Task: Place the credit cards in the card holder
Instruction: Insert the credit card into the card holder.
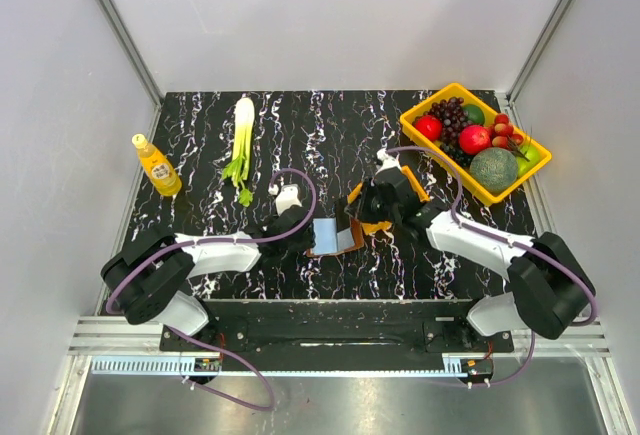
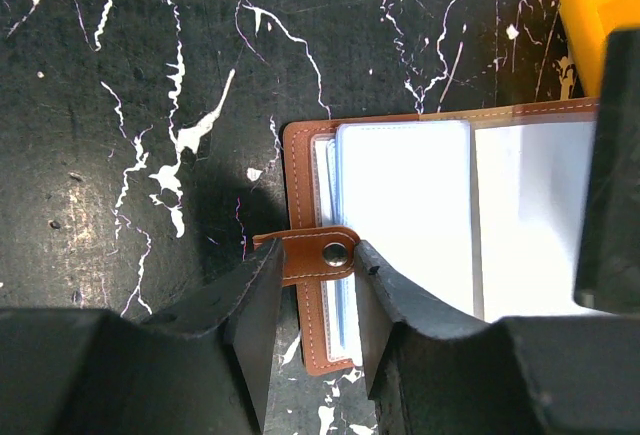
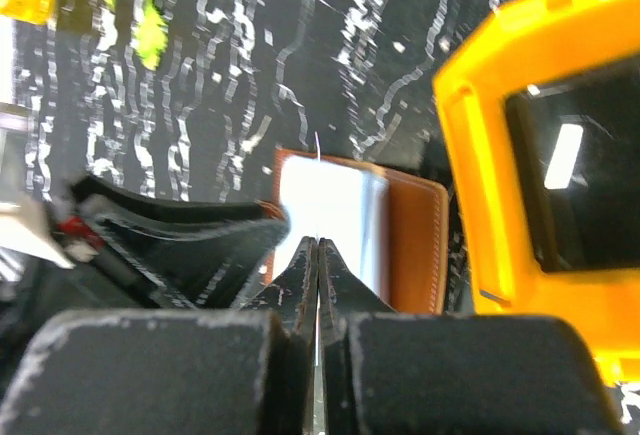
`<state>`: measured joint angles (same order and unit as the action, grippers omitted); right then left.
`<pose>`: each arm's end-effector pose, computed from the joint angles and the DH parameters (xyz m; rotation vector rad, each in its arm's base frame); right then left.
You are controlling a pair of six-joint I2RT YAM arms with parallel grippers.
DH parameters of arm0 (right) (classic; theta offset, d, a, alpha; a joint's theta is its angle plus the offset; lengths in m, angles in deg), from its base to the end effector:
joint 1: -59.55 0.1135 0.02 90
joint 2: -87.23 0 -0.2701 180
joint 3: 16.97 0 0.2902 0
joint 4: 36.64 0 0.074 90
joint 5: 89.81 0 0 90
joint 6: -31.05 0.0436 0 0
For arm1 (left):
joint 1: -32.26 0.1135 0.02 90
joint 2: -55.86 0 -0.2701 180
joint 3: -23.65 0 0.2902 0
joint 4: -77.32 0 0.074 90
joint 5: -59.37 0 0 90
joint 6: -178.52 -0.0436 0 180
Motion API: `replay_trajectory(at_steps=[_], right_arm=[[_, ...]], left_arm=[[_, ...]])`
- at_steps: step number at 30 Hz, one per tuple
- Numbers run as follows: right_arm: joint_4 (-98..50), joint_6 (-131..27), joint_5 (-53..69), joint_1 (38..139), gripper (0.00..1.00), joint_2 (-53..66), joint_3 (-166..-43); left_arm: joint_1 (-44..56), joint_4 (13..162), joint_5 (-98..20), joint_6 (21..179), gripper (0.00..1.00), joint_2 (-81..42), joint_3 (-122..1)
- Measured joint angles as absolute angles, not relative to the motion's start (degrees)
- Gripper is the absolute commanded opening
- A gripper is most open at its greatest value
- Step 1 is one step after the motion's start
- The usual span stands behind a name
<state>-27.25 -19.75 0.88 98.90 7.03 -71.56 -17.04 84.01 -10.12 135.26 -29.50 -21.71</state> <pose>0.2564 0.2109 0.1868 -0.0102 2.2931 0.7664 0.2067 -0.2169 0.1126 -0.1163 2.3543 -0.4094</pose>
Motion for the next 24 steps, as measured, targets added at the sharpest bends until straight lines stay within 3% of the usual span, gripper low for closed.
replay_trajectory(at_steps=[24], right_arm=[[-21.88,-22.90,5.33,104.81,0.00,-0.71,-78.92]], left_arm=[[-17.63,89.28,-9.81,134.61,0.40,-28.58,-23.20]])
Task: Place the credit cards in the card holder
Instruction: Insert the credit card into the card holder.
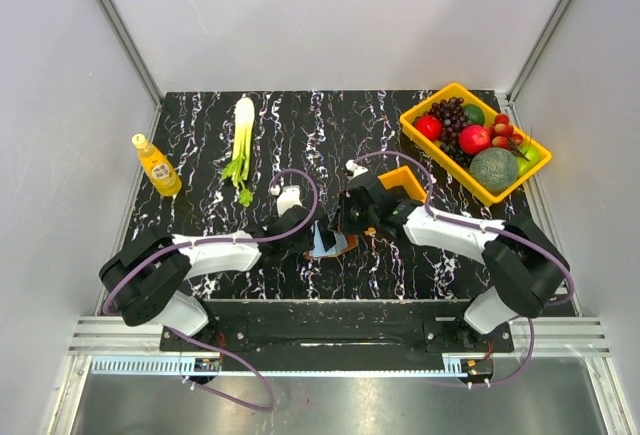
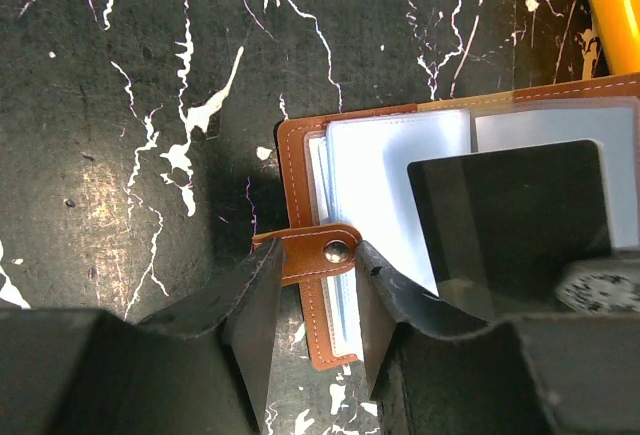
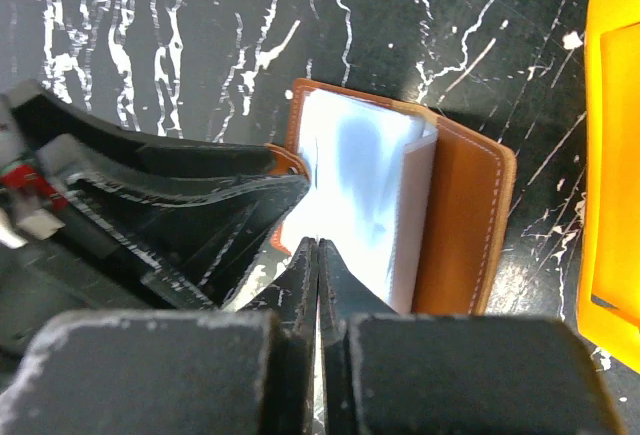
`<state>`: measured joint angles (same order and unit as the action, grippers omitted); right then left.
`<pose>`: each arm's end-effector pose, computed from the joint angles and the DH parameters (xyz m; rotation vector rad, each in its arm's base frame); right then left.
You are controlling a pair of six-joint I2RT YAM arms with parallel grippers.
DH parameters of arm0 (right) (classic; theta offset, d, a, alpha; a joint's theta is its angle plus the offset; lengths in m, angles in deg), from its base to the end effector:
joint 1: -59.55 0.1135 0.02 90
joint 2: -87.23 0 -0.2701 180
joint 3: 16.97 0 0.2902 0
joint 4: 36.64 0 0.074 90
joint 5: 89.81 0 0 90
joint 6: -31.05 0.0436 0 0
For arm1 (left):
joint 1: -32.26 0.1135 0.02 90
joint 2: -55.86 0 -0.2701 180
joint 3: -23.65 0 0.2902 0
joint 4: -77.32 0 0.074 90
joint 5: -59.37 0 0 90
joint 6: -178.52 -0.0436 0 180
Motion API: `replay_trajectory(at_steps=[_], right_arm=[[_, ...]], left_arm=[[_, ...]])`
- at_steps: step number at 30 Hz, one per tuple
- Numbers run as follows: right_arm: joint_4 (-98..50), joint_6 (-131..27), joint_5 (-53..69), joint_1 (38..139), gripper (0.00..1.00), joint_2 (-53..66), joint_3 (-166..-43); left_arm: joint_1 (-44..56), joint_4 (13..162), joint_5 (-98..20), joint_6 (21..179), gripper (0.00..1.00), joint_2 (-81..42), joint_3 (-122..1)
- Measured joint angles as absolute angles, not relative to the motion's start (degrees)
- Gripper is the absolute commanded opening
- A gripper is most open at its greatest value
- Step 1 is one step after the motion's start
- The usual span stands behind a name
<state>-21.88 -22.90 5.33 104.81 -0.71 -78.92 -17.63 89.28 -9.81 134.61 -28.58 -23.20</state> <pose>0.2507 0.2585 0.1796 -0.2443 2.4118 0.8063 0.2040 -0.2181 0.1180 -0.0823 2.3905 -0.3599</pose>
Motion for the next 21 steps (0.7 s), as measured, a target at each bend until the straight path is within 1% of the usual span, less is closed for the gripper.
replay_trajectory(at_steps=[5,12,21], right_arm=[[-21.81,-22.88,3.63,104.87,0.00,-3.05,-78.88],[-22.42,-22.90,1.01,104.72,0.00,-3.03,-77.74],[-28.96,-22.18,4.35,100.41,0.00,-1.61,-72.13]], left_arm=[[-17.63,89.37,-9.81,134.61,0.40,-28.54,-23.20],[-17.68,89.48,-9.79,134.61,0.40,-28.51,-23.20],[-17.68,89.48,-9.79,134.61,0.40,-28.51,-23.20]])
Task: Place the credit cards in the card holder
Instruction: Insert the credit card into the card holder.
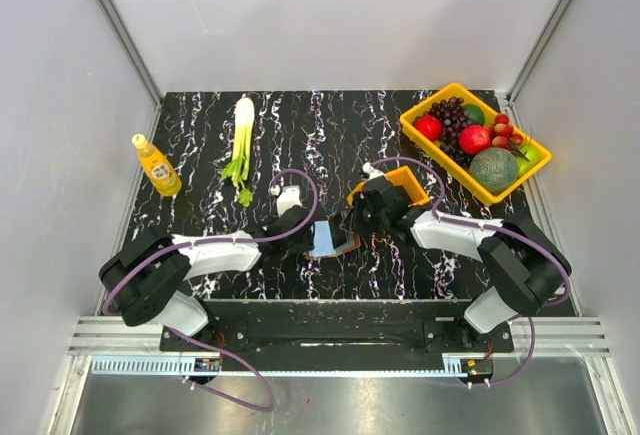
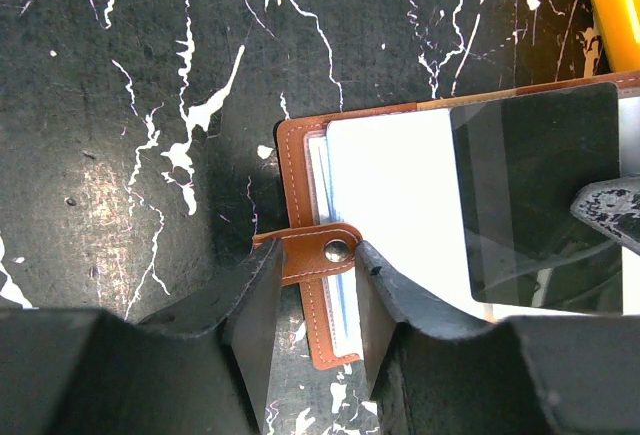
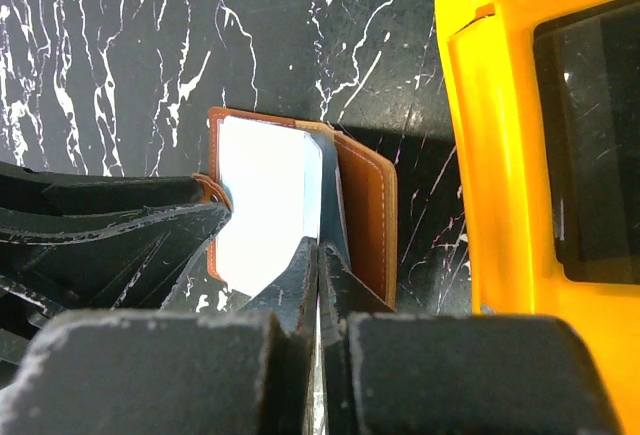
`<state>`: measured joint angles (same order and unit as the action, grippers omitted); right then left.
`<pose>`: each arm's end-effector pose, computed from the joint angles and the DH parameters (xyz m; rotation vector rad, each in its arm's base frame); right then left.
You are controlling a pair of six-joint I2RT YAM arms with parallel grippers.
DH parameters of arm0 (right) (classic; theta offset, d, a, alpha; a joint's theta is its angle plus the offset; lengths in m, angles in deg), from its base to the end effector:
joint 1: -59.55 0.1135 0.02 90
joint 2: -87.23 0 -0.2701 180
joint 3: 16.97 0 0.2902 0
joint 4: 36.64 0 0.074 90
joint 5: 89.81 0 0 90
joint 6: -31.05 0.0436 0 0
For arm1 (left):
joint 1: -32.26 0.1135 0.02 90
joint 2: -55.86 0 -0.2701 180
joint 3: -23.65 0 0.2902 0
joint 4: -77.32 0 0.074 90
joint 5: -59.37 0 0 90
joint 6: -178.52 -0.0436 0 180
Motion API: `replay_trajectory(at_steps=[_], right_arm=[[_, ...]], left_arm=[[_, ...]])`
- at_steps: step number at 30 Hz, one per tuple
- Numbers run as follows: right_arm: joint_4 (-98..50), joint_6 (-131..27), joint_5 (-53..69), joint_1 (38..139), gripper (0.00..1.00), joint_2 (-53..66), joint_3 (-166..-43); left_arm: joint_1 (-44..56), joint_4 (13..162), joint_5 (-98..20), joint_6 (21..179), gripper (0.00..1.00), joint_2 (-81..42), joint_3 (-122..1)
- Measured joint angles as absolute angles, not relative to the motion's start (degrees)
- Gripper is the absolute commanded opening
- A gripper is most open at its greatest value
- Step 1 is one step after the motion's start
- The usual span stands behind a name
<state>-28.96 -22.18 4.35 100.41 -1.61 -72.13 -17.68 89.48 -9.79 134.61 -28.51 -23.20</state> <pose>0.2583 0.2276 0.1450 -0.1259 2.4144 0.7532 0.2036 -0.2180 0.1181 -0.0809 2.3922 -0.3579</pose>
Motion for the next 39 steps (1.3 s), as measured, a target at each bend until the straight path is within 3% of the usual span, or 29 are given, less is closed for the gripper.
replay_trajectory(at_steps=[16,39], right_arm=[[-35.82,-20.89,9.77,97.00,0.00,-0.86,-67.25],[-43.30,-12.78,8.63,96.89,0.00,-0.21,-61.44]], left_arm=[[-17.68,89.43,-9.75,134.61,0.40,-28.65,-23.20],[-17.68,90.33,-9.75,134.56,0.40,-29.06,-23.92]])
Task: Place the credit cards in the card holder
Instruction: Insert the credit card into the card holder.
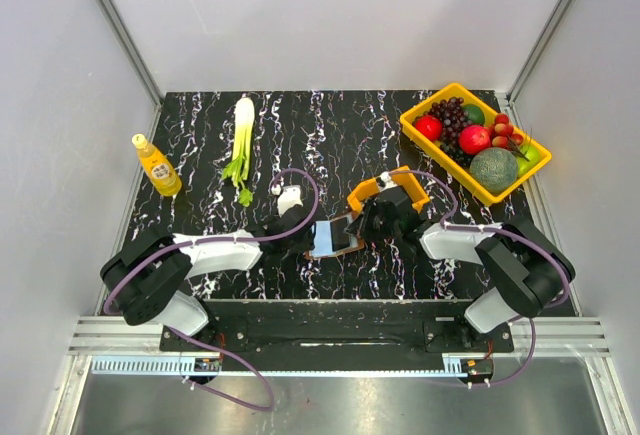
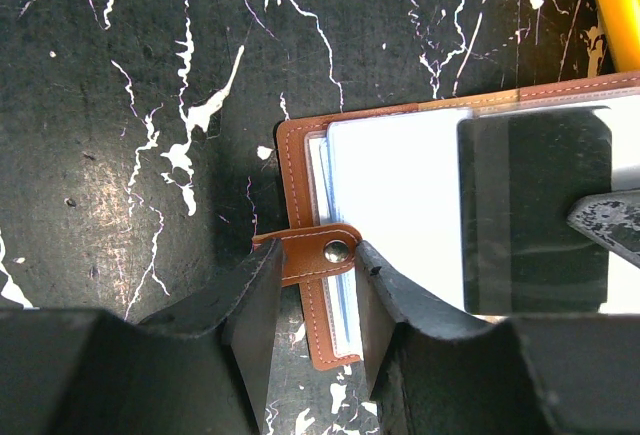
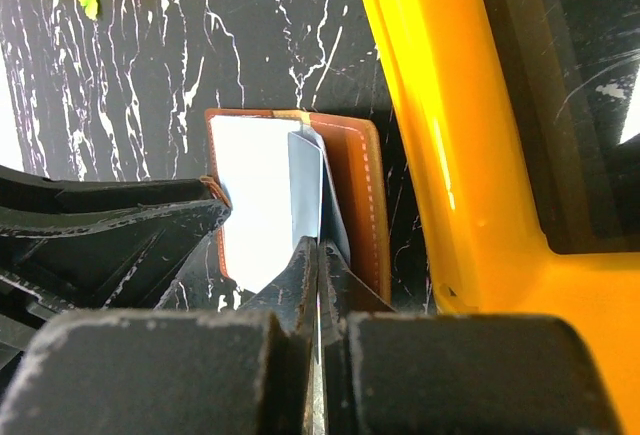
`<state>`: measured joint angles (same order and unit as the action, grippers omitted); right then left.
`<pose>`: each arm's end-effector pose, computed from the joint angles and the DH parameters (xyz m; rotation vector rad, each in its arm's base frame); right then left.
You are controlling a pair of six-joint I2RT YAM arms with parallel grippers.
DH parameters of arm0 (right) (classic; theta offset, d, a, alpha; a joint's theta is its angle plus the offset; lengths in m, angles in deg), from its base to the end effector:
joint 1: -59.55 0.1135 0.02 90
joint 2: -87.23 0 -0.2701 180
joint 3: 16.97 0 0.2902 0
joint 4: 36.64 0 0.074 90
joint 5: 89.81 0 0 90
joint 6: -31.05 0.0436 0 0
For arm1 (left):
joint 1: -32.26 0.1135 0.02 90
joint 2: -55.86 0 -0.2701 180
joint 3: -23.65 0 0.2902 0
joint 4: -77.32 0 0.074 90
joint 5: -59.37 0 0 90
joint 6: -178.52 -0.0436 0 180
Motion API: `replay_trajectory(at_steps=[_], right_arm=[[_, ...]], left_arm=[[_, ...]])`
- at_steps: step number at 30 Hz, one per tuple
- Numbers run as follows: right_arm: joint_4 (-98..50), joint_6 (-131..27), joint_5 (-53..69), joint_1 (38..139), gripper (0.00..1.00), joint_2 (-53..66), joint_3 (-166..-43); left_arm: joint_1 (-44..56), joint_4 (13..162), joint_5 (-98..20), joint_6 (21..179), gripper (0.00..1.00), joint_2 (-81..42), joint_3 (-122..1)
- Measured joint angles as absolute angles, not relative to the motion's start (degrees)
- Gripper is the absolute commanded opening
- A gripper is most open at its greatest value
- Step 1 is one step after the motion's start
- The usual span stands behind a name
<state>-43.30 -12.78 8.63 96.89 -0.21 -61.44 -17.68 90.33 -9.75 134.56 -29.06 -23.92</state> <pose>0.2463 0.1959 0.1162 0.0942 2.3709 0.9297 0.2050 -0.2196 0.1181 -0.0775 2.4007 -0.3463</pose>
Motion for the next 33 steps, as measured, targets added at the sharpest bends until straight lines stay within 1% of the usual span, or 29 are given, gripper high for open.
replay_trajectory(at_steps=[11,18,27,33], right_arm=[[-45.92,-12.89,8.92,96.89,0.00,-2.74,-62.16],[-43.93,-14.60,9.71,97.18,0.00,-2.83,-63.21],[-40.00,-14.60,9.66,97.88,0.00,-0.51,-63.34],[-39.06,-14.51,9.79,97.90,0.00,-1.24,-63.38]], left_arm=[[-17.68,90.35,-9.72,134.54,0.40,-29.06,-23.92],[-17.68,90.33,-9.61,134.61,0.41,-29.08,-23.92],[-17.68,90.24,-9.42,134.63,0.41,-29.24,-23.96],[-17.74,90.63,-9.35,134.63,0.41,-29.39,-24.27]])
